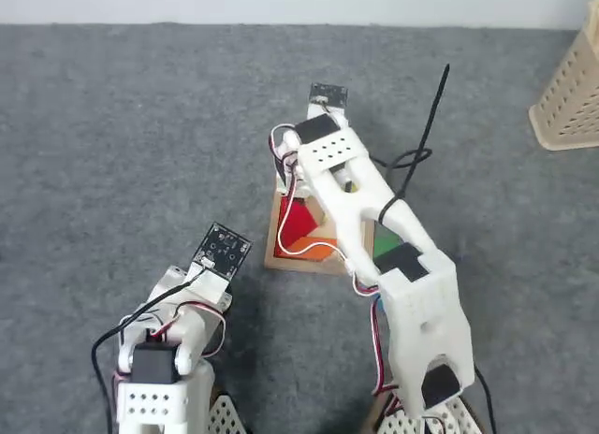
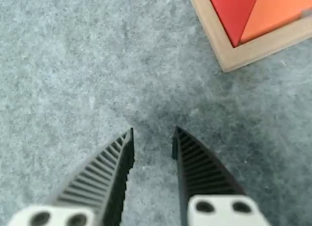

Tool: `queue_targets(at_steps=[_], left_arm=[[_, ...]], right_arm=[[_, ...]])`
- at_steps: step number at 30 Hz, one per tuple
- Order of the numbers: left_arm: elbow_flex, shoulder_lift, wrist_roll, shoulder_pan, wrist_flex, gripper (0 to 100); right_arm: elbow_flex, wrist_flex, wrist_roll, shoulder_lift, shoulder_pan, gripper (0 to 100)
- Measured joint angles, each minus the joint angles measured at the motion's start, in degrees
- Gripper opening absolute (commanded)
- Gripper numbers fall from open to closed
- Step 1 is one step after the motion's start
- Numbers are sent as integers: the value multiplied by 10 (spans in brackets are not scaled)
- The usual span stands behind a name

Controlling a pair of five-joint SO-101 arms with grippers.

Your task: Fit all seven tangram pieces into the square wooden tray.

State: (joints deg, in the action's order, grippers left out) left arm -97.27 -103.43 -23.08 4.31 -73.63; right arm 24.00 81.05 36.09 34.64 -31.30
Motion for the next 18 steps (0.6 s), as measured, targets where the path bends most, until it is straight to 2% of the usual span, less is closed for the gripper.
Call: queue_targets(at_steps=[2,5,10,13,18], left_arm=[[0,0,0,0,0,122],[0,0,0,0,0,122],[0,0,0,0,0,122],[0,0,0,0,0,122],[0,0,0,0,0,122]], right_arm=[[5,5,-3,0,0,154],[5,6,-25,0,0,11],[5,8,-123,-37,0,9],[-22,0,-141,-100,4,7],[-204,-135,-193,-214,16,7]])
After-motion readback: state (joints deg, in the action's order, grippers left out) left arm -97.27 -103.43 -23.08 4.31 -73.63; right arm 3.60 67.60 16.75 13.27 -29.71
